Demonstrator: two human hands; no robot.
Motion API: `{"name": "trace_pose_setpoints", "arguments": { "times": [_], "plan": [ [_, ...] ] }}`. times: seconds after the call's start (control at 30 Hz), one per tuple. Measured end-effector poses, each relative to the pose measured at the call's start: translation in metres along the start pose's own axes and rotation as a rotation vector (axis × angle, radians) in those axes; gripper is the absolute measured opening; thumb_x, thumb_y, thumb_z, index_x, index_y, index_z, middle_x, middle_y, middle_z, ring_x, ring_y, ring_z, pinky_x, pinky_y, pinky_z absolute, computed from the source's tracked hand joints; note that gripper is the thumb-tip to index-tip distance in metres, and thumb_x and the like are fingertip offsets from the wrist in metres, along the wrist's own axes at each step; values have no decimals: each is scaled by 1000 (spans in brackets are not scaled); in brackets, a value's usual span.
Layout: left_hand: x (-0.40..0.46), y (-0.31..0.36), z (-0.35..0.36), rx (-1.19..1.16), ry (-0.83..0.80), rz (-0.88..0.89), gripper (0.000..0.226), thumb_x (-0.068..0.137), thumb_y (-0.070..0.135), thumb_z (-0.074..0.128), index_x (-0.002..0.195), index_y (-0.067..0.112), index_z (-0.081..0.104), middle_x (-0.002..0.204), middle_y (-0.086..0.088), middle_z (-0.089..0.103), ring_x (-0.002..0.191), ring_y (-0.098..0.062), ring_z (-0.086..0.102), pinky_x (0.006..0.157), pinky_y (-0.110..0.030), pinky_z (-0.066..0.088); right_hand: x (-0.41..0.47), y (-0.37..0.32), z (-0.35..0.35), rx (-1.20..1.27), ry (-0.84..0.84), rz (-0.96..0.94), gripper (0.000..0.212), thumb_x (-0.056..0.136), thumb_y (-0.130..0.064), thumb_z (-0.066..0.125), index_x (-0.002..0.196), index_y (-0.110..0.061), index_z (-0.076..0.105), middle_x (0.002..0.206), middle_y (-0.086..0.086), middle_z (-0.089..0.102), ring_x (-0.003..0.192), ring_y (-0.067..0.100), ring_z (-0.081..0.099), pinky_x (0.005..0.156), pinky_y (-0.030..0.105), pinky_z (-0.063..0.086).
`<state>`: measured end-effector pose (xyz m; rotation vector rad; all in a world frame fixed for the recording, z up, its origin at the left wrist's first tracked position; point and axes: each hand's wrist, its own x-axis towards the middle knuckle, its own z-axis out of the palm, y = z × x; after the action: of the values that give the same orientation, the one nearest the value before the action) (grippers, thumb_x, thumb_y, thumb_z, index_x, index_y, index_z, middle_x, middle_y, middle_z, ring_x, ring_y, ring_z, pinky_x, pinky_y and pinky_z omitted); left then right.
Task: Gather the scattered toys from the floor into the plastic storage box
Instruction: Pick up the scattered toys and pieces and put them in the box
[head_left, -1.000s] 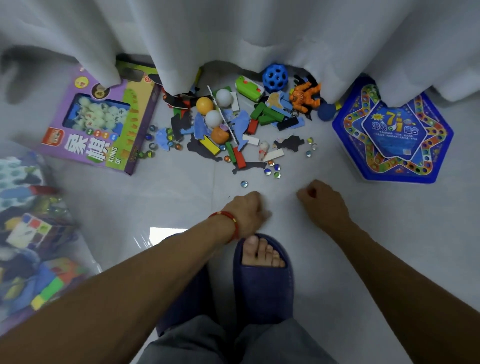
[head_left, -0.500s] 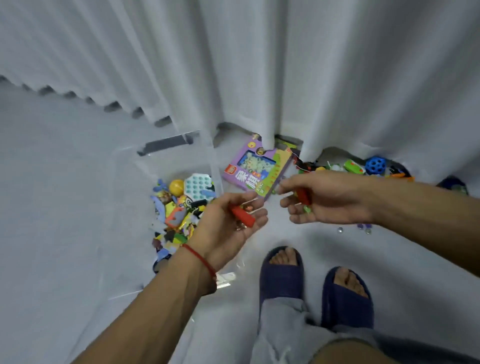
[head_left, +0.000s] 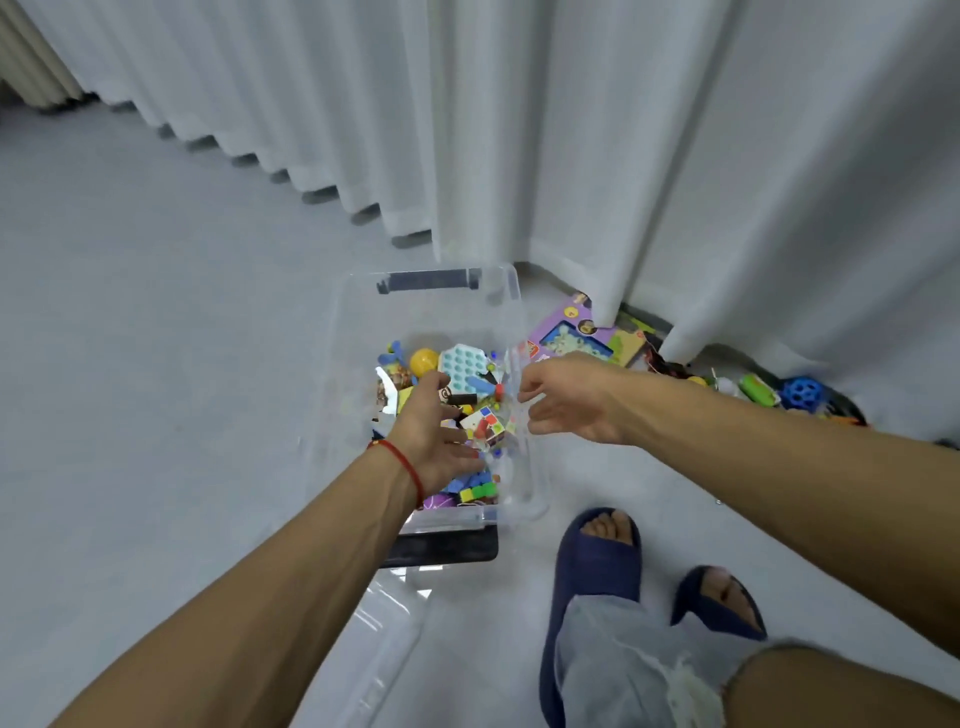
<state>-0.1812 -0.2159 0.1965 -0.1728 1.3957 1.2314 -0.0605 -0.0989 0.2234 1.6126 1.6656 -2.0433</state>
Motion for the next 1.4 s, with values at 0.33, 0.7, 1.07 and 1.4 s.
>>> {"name": "trace_pose_setpoints", "arguments": {
  "times": [0.33,0.7,1.07,1.4],
  "plan": [
    [13,-34,100,291,-64,321,29,93,27,51,107,9,68,108,-7,69,101,-23,66,82,-36,57,-30,80,-196,-217,276,125,26,90,-20,66,108,-1,68,103,14,72,85,24,66,83,39,57],
    [118,-170,208,1187,-256,449,29,92,24,60,121,22,62,121,1,62,106,-17,60,95,-34,52,27,264,-295,-697,352,303,40,92,-28,62,129,-14,54,129,14,57,107,27,59,80,29,49],
    [230,-243,250,1667,-259,915,63,85,24,66,141,14,39,128,-13,42,111,-29,45,91,-36,49,119,358,-330,-418,831,406,72,89,-44,60,148,-24,22,148,24,27,134,45,32,105,53,37],
    [294,-189,287,1605,12,1092,58,79,17,66,133,7,46,123,-21,45,107,-36,43,88,-47,44,168,272,-288,-663,827,-311,48,92,-35,59,134,-15,48,128,11,53,118,29,49,94,43,44]
  ]
}}
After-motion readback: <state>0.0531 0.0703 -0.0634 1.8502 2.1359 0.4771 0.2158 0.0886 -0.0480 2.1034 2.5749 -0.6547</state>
